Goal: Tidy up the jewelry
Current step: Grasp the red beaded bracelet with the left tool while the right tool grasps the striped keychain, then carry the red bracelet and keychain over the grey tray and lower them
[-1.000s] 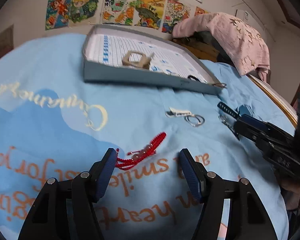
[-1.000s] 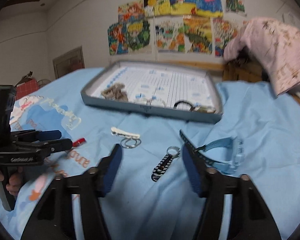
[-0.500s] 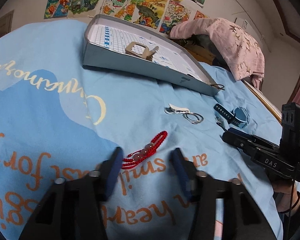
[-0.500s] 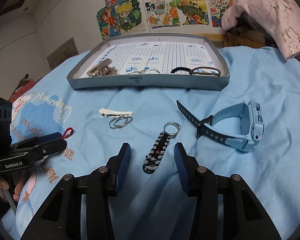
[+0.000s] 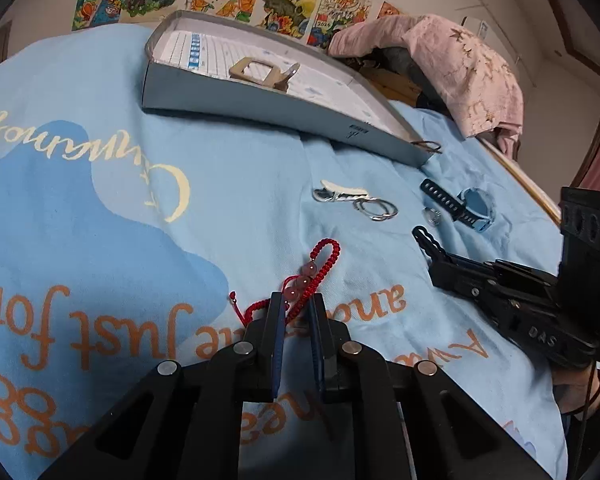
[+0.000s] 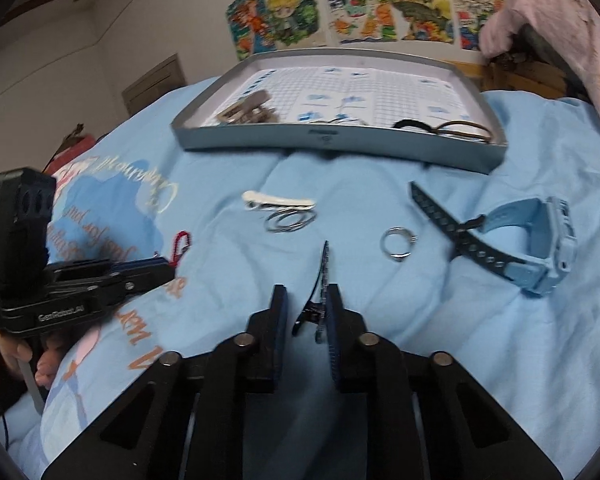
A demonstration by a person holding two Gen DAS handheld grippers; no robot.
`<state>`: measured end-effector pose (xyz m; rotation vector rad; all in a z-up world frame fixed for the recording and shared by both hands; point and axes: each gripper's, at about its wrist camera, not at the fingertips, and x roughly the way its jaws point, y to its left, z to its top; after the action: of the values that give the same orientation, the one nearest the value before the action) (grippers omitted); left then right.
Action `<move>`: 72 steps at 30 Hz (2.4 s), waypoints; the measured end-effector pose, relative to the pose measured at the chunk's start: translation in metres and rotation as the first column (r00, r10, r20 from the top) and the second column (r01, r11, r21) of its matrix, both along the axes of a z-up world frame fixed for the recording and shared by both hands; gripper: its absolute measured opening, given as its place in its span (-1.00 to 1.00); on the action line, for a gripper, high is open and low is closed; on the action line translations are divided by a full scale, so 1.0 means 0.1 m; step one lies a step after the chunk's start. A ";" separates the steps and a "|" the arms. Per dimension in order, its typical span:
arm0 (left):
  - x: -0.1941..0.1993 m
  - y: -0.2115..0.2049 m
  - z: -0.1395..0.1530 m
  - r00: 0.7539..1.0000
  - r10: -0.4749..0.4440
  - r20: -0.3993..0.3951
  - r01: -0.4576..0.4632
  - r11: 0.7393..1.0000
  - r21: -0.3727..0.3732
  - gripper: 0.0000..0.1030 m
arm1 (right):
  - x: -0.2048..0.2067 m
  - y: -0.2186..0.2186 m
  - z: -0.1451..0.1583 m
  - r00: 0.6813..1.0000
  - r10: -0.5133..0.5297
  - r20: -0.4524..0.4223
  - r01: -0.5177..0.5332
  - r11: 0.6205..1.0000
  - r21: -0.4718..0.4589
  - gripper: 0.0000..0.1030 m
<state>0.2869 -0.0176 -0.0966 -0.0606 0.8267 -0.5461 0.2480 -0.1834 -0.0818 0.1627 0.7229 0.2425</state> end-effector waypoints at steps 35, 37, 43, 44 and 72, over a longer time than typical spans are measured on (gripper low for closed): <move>-0.10 -0.33 0.16 1.000 0.011 -0.004 -0.010 0.980 0.199 -0.91 | 0.05 0.08 -0.12 0.990 0.123 -0.075 -0.112 0.985 0.133 -0.77; -0.14 -0.36 0.20 1.000 0.015 0.001 -0.015 0.978 0.209 -0.92 | 0.06 0.04 -0.15 0.988 0.126 -0.088 -0.108 0.977 0.184 -0.77; -0.27 -0.45 0.37 0.999 0.031 0.038 -0.039 0.972 0.232 -0.92 | -0.03 -0.04 -0.02 0.993 0.103 -0.054 -0.088 0.969 0.230 -0.78; -0.27 -0.49 0.39 0.998 0.038 0.043 -0.047 0.968 0.248 -0.92 | -0.05 -0.05 0.02 0.994 0.099 -0.042 -0.087 0.972 0.219 -0.78; 1.23 -1.59 0.77 0.979 0.075 0.191 -0.100 0.987 0.123 -0.93 | 1.19 -1.24 0.45 0.964 -0.167 0.205 0.153 0.985 0.086 -0.78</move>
<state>0.4101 -0.1766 -0.0192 0.0742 0.6723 -0.4062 0.3673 -0.3078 -0.0367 0.2561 0.4864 0.1276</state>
